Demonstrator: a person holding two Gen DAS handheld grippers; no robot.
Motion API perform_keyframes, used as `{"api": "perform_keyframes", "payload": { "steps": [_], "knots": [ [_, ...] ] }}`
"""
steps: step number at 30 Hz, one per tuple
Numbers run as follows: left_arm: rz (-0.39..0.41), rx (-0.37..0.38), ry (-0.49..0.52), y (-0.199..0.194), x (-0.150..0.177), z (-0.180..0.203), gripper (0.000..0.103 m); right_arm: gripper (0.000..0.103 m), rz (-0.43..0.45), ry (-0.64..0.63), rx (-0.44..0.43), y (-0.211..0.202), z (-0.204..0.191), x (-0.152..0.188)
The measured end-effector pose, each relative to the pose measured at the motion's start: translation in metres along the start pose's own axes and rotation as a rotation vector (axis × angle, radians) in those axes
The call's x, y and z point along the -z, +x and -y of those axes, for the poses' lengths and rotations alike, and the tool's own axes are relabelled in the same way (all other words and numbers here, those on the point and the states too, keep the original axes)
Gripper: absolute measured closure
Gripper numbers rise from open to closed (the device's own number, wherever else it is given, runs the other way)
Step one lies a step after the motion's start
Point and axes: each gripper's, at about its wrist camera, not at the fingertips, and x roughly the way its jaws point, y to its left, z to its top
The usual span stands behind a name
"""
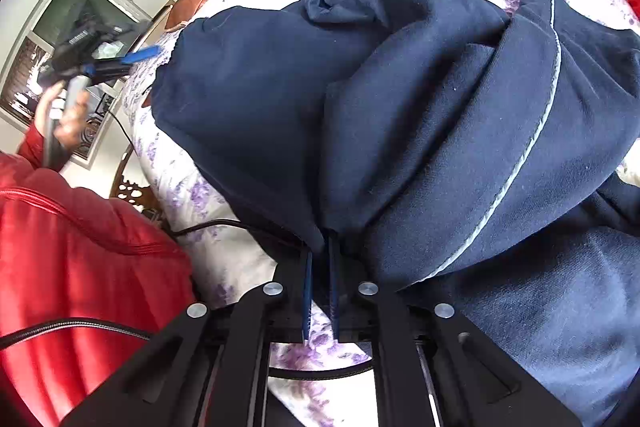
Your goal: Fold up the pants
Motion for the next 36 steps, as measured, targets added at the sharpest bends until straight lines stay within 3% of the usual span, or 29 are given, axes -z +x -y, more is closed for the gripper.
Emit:
{"api": "perform_keyframes", "payload": {
  "steps": [2, 5, 6, 7, 8, 9, 12, 14, 19, 22, 24, 25, 26, 27, 30, 33, 36],
  "knots": [
    [-0.065, -0.021, 0.071, 0.036, 0.008, 0.020, 0.038, 0.092, 0.005, 0.016, -0.030, -0.015, -0.002, -0.009],
    [-0.156, -0.107, 0.094, 0.083, 0.027, 0.023, 0.034, 0.091, 0.115, 0.013, -0.070, -0.056, -0.006, -0.029],
    [-0.134, -0.118, 0.116, 0.093, 0.033, 0.021, 0.029, 0.077, 0.156, 0.018, -0.058, -0.068, -0.006, -0.037],
    [-0.102, -0.097, 0.148, 0.093, 0.039, 0.022, 0.017, 0.065, 0.208, 0.033, -0.020, -0.080, -0.003, -0.048],
    [-0.085, -0.077, 0.193, 0.094, 0.045, 0.025, 0.012, 0.043, 0.245, 0.056, 0.028, -0.087, 0.001, -0.057],
    [-0.088, -0.090, 0.239, 0.095, 0.048, 0.029, 0.007, 0.042, 0.287, 0.089, 0.080, -0.092, 0.007, -0.069],
    [-0.088, -0.229, 0.451, 0.109, 0.067, 0.052, 0.004, 0.042, 0.333, 0.169, 0.243, -0.089, 0.021, -0.100],
    [-0.023, -0.282, 0.530, 0.113, 0.079, 0.057, 0.004, 0.040, 0.316, 0.199, 0.404, -0.072, 0.024, -0.123],
    [0.071, -0.242, 0.539, 0.104, 0.091, 0.046, 0.004, 0.035, 0.136, 0.159, 0.682, -0.015, 0.037, -0.153],
    [0.097, -0.229, 0.551, 0.105, 0.095, 0.046, 0.004, 0.034, 0.057, 0.187, 0.781, 0.009, 0.061, -0.145],
    [0.103, -0.220, 0.561, 0.103, 0.097, 0.043, 0.004, 0.032, 0.091, 0.223, 0.767, 0.009, 0.070, -0.133],
    [0.107, -0.217, 0.566, 0.102, 0.099, 0.041, 0.004, 0.033, 0.115, 0.228, 0.757, 0.006, 0.070, -0.128],
    [0.111, -0.212, 0.571, 0.102, 0.098, 0.040, 0.004, 0.042, 0.122, 0.224, 0.750, 0.006, 0.069, -0.126],
    [0.114, -0.207, 0.577, 0.102, 0.098, 0.039, 0.004, 0.060, 0.127, 0.219, 0.736, 0.004, 0.068, -0.126],
    [0.112, -0.196, 0.591, 0.112, 0.093, 0.048, 0.004, 0.090, 0.187, 0.271, 0.695, -0.018, 0.066, -0.118],
    [0.104, -0.185, 0.610, 0.111, 0.091, 0.050, 0.004, 0.094, 0.311, 0.348, 0.640, -0.057, 0.062, -0.105],
    [0.098, -0.167, 0.632, 0.110, 0.090, 0.049, 0.004, 0.097, 0.453, 0.428, 0.643, -0.113, 0.048, -0.063]
  ]
}}
